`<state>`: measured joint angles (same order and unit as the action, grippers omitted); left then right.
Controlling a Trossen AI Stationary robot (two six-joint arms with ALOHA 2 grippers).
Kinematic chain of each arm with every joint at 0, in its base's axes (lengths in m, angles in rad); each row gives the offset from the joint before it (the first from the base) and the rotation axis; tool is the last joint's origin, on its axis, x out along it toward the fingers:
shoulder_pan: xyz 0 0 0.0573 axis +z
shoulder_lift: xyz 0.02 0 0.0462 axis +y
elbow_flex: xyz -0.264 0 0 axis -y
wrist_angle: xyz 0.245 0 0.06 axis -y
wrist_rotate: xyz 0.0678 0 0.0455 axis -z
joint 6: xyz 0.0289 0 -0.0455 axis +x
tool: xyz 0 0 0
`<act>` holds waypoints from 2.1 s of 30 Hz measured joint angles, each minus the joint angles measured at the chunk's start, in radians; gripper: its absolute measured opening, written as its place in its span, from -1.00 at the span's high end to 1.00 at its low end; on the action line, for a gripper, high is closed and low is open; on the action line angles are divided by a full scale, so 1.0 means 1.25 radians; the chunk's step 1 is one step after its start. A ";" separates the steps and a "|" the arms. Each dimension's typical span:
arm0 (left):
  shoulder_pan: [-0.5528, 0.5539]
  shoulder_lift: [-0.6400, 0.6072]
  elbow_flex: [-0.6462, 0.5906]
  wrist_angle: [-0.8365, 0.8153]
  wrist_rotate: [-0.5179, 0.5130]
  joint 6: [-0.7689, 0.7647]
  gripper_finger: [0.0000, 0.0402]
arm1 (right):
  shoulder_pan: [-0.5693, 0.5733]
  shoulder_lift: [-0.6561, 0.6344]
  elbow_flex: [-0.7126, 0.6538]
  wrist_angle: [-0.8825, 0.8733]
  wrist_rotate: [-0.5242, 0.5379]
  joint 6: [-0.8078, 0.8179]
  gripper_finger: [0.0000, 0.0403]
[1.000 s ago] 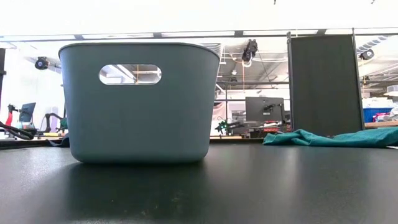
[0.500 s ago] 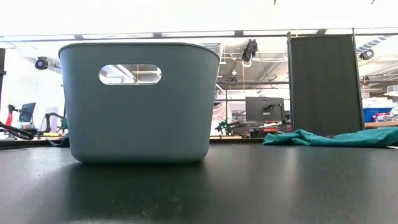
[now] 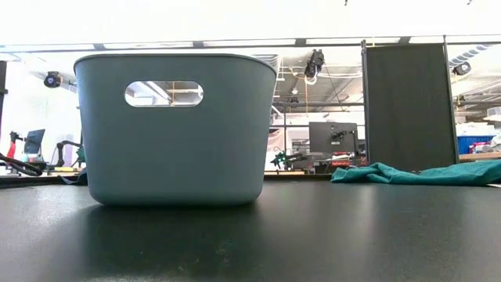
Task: Sort microfiber towel by color & place in baskets
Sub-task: Put the light green microfiber cloth into the yellow bin
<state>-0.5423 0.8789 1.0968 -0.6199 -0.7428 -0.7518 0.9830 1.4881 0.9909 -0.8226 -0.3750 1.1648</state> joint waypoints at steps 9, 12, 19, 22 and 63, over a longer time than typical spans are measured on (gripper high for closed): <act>0.004 -0.084 -0.077 -0.148 0.012 -0.087 -0.40 | -0.097 -0.203 0.271 -0.162 0.063 0.247 -0.44; 0.011 -0.111 -0.110 -0.148 -0.015 -0.081 -0.40 | -0.159 -0.259 0.298 -0.249 0.359 0.253 -0.48; 0.022 -0.146 -0.152 -0.179 0.044 -0.070 -0.40 | -0.267 -0.267 0.242 -0.397 0.152 0.233 -0.41; 0.022 -0.149 -0.153 -0.204 0.064 -0.076 -0.40 | -0.233 -0.232 0.207 -0.347 0.018 0.261 -0.37; 0.070 -0.164 -0.153 -0.007 0.051 0.003 -0.40 | -0.039 -0.179 -0.122 0.980 0.410 0.300 -0.13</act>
<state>-0.4545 0.6736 0.9058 -0.6283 -0.6796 -0.7479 0.9340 1.2642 0.8383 0.4019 0.1370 1.5397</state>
